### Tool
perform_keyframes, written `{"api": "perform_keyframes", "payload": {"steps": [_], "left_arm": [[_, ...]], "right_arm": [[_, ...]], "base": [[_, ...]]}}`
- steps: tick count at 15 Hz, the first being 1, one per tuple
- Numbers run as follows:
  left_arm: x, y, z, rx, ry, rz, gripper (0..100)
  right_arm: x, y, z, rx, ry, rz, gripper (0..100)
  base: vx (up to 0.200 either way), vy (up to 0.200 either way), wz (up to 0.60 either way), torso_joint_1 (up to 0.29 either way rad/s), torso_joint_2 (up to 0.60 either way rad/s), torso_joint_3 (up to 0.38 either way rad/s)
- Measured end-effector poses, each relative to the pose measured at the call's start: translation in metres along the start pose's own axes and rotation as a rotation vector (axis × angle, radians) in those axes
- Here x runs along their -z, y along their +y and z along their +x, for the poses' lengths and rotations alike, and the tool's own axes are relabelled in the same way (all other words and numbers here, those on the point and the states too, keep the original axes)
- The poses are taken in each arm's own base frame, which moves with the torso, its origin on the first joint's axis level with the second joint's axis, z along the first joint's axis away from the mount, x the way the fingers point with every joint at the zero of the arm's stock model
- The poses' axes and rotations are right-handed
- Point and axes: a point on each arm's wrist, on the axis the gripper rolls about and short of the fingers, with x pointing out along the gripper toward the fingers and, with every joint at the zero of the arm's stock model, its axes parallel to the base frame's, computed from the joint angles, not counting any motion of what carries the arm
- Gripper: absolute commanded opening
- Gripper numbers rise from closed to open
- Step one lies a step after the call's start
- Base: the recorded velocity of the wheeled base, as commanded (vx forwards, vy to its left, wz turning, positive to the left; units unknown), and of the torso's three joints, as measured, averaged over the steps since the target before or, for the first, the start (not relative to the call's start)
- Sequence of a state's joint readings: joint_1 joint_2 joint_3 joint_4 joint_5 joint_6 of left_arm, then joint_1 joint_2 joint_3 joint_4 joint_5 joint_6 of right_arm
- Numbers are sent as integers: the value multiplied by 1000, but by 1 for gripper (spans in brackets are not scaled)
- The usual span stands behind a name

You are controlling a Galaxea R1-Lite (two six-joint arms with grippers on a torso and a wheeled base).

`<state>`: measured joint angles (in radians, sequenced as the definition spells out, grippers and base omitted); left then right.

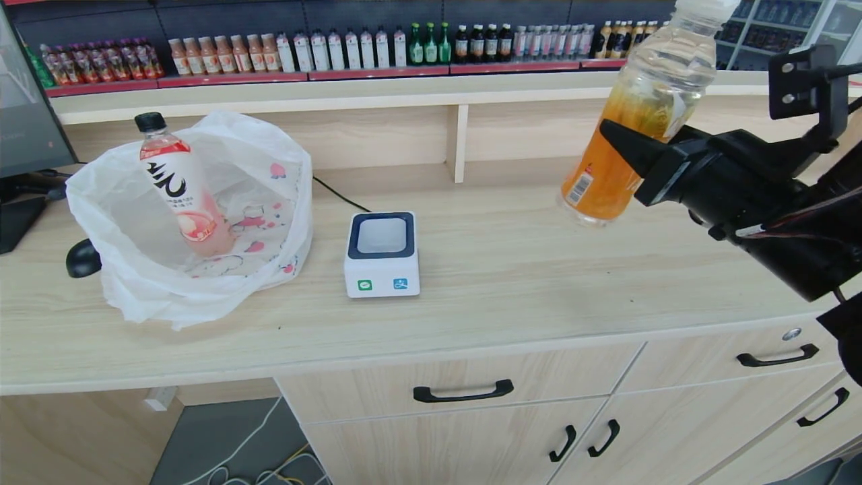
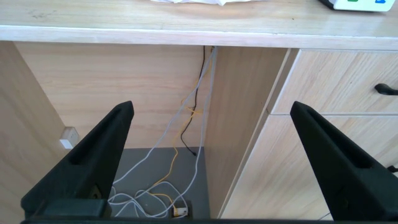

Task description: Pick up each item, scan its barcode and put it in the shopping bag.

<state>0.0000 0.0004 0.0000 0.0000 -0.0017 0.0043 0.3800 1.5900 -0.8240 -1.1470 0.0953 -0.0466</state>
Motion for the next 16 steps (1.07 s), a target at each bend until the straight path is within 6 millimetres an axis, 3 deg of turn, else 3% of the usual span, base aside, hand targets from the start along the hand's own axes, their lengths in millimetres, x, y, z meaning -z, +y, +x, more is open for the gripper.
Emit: {"api": "perform_keyframes", "payload": {"steps": [4,10,16], "left_arm": [[0,0,0,0,0,0,100],[0,0,0,-1,0,0,100],[0,0,0,0,0,0,100]], "right_arm": [[-9,4,-30,-82,14,49,0],[0,12,-73,-209,69,218,0],[10,27,-84,-311,121,482,0]], "base": [[0,0,0,0,0,0],[0,0,0,0,0,0],[0,0,0,0,0,0]]}}
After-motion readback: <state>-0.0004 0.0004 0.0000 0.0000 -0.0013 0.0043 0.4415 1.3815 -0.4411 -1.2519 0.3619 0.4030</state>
